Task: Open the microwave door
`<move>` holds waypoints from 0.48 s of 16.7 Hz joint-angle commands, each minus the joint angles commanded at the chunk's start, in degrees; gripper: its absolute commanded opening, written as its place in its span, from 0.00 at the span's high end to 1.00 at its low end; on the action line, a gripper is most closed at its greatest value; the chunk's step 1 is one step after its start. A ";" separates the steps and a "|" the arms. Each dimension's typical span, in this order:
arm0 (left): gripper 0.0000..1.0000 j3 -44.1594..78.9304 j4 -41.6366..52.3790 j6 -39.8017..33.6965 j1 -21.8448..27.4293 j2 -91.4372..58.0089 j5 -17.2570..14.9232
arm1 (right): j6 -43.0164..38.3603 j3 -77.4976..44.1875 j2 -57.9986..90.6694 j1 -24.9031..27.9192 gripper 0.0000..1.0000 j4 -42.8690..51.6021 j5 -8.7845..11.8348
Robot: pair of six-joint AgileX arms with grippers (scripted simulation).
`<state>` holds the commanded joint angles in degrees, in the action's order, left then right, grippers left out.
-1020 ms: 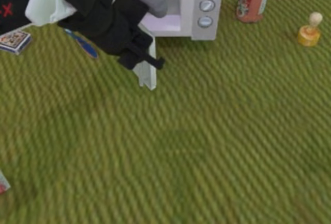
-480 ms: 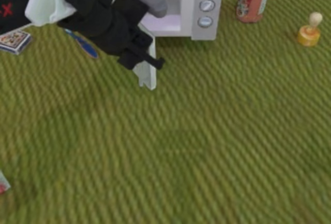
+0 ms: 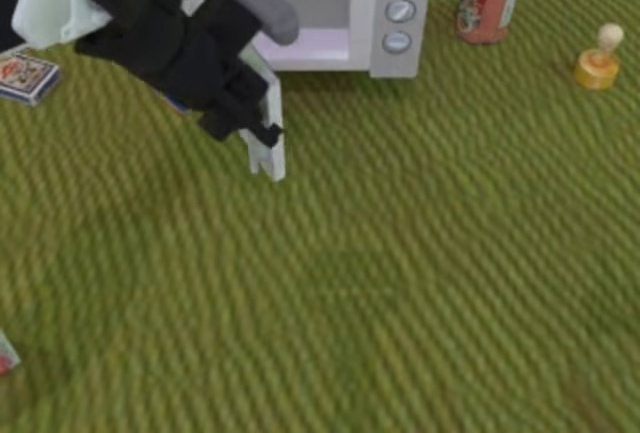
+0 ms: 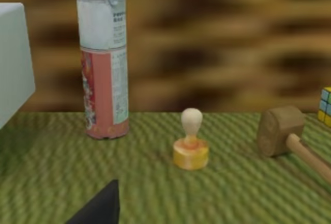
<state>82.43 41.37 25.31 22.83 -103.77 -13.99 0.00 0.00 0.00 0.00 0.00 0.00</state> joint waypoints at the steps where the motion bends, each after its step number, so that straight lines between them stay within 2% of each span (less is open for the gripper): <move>1: 1.00 -0.22 0.18 0.85 -0.33 0.17 -0.44 | 0.00 0.00 0.00 0.00 0.00 0.00 0.00; 8: 1.00 -0.30 0.25 1.16 -0.46 0.23 -0.60 | 0.00 0.00 0.00 0.00 0.00 0.00 0.00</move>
<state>82.13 41.62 26.47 22.37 -103.54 -14.59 0.00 0.00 0.00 0.00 0.00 0.00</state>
